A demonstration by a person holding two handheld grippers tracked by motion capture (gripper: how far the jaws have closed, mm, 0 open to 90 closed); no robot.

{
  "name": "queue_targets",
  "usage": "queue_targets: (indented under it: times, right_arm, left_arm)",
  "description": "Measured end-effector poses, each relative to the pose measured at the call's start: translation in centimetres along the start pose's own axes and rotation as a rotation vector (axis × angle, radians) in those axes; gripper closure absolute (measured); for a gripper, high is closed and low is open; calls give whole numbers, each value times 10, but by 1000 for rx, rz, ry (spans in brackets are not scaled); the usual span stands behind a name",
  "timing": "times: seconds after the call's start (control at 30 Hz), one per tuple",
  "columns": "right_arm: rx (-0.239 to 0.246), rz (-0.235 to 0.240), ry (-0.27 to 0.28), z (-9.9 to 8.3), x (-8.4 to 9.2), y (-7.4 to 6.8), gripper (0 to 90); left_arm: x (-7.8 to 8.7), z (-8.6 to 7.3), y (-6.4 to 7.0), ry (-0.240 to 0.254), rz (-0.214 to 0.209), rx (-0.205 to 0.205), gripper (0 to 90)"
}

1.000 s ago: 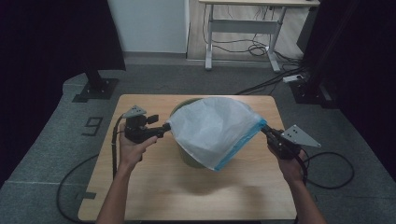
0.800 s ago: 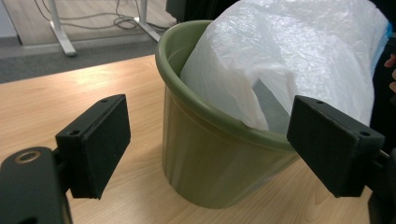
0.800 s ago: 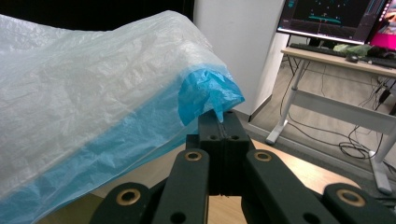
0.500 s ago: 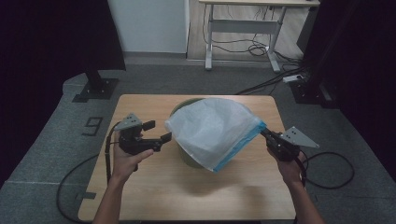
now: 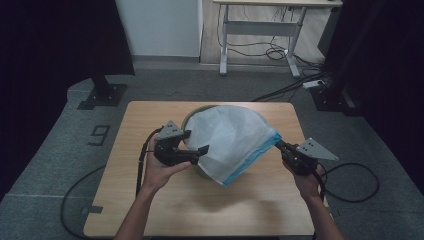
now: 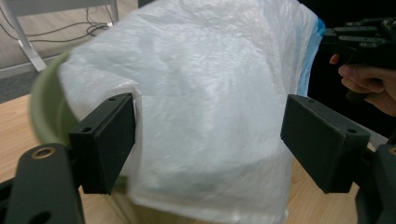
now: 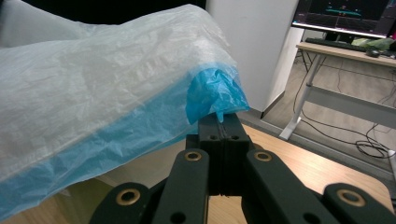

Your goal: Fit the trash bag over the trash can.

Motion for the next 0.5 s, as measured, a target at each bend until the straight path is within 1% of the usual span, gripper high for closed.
queue_targets:
  times: [0.23,0.3,0.37,0.43,0.5]
  right_arm:
    - [12,23,-4,1,-3,-10,884]
    - [14,33,-3,2,-3,-14,884]
    - [18,38,-2,2,-3,-16,884]
    - [20,41,-3,2,-4,-17,884]
    - [21,42,-4,2,-4,-18,884]
  left_arm:
    - [-15,5,12,-5,-27,-18,195]
    - [-18,7,16,-5,-15,-26,201]
    - [-19,8,19,2,-10,-32,205]
    - [-19,10,22,11,5,-40,214]
    - [-20,11,25,15,1,-44,216]
Point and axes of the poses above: each handheld gripper's, and its own axes: x roughly backward along the jaws, z roughly out of its top, y roughly to its right, the point moved 2 cm from there along -x, roughly forward along the jaws, and after that the axes turned 13 degrees about -x, right-handed, at the moved point
